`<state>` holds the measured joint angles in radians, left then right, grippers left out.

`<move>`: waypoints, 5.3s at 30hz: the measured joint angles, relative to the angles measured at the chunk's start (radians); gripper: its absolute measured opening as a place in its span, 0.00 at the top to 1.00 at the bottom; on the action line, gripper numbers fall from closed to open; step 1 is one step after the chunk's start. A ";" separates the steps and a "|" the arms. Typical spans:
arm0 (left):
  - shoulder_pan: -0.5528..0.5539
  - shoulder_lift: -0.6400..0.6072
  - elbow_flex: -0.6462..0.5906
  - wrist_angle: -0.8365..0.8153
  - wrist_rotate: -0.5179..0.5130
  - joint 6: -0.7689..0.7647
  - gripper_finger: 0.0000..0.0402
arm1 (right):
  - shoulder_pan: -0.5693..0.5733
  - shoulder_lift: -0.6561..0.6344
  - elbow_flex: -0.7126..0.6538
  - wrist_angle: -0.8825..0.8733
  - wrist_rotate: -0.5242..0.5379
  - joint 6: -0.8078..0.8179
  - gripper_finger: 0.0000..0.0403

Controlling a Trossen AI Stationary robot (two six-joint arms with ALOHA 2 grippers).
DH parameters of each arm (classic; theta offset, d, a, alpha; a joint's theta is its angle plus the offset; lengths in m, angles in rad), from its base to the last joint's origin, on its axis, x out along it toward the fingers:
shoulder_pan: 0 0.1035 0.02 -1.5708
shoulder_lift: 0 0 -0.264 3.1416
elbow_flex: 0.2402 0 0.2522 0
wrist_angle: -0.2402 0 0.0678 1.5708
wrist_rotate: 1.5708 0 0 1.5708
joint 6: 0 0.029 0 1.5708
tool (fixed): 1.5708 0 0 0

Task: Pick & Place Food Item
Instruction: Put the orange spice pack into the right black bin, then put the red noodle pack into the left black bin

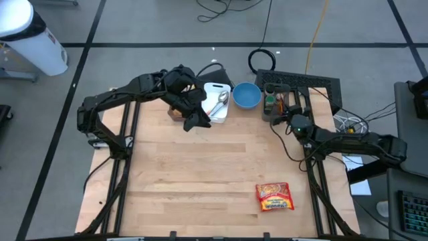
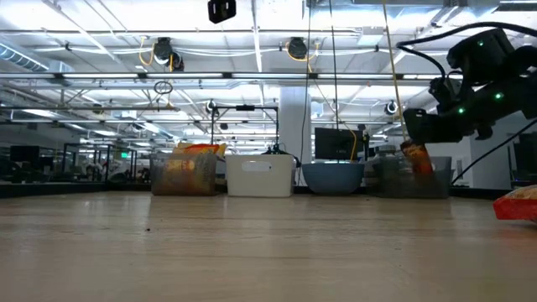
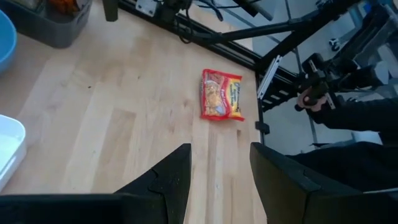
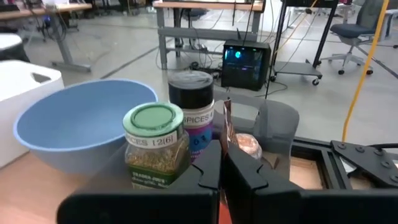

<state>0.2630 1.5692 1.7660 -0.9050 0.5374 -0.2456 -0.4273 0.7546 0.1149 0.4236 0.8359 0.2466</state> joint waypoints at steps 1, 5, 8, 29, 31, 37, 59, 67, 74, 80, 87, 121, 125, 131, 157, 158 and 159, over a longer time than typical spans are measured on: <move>-0.004 0.000 0.000 -0.001 -0.004 -0.001 0.58 | -0.004 0.004 -0.005 0.015 0.000 0.000 1.00; -0.015 0.000 0.000 -0.002 -0.017 -0.004 0.58 | -0.012 0.014 -0.018 0.025 -0.001 0.009 1.00; -0.017 0.000 0.000 -0.002 -0.028 -0.003 0.58 | -0.012 0.014 -0.023 0.026 -0.002 0.014 1.00; -0.017 0.000 0.000 -0.003 -0.051 -0.001 0.58 | -0.012 0.015 -0.024 0.018 -0.003 0.000 0.85; -0.017 0.000 0.000 -0.003 -0.051 -0.002 0.58 | -0.012 0.015 -0.024 0.018 -0.003 0.000 0.80; -0.017 0.000 0.000 -0.003 -0.051 -0.002 0.58 | -0.012 0.015 -0.024 0.049 -0.003 0.002 0.64; -0.017 0.000 0.000 -0.109 -0.214 0.065 0.58 | 0.117 -0.023 0.092 0.275 -0.002 -0.434 0.55; -0.017 0.000 0.000 -0.109 -0.389 0.084 0.58 | 0.260 -0.023 0.305 0.275 -0.003 -0.564 0.56; -0.018 0.000 0.000 -0.073 -0.434 0.078 0.58 | 0.408 -0.023 0.464 0.197 -0.078 -0.557 0.56; -0.050 0.000 0.000 -0.024 -0.434 0.034 0.58 | 0.548 -0.022 0.636 -0.125 -0.079 -0.490 0.56; -0.114 0.000 0.000 -0.067 -0.434 0.094 0.58 | 0.664 0.009 0.917 -0.671 -0.085 -0.128 0.57; -0.405 0.250 0.000 0.207 -0.459 -0.205 0.58 | 1.181 -0.165 0.513 -1.187 -1.022 1.404 0.58; -0.432 0.262 0.000 0.260 -0.455 -0.267 0.58 | 1.347 -0.231 0.441 -1.170 -0.880 1.551 0.58; -0.463 0.261 0.000 0.329 -0.476 -0.296 0.58 | 1.511 -0.208 0.325 -1.033 -0.721 1.731 0.58; -0.451 0.260 0.000 0.386 -0.487 -0.352 0.58 | 1.592 0.055 0.165 -0.707 -0.575 1.821 0.58; -0.450 0.260 0.000 0.386 -0.487 -0.353 0.58 | 1.592 0.062 0.165 -0.704 -0.577 1.817 0.58; -0.449 0.260 0.000 0.386 -0.487 -0.353 0.58 | 1.592 0.069 0.165 -0.699 -0.580 1.805 0.58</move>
<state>-0.1857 1.8294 1.7660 -0.5188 0.0503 -0.5986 1.1645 0.8237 0.2802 -0.2754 0.2558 2.0514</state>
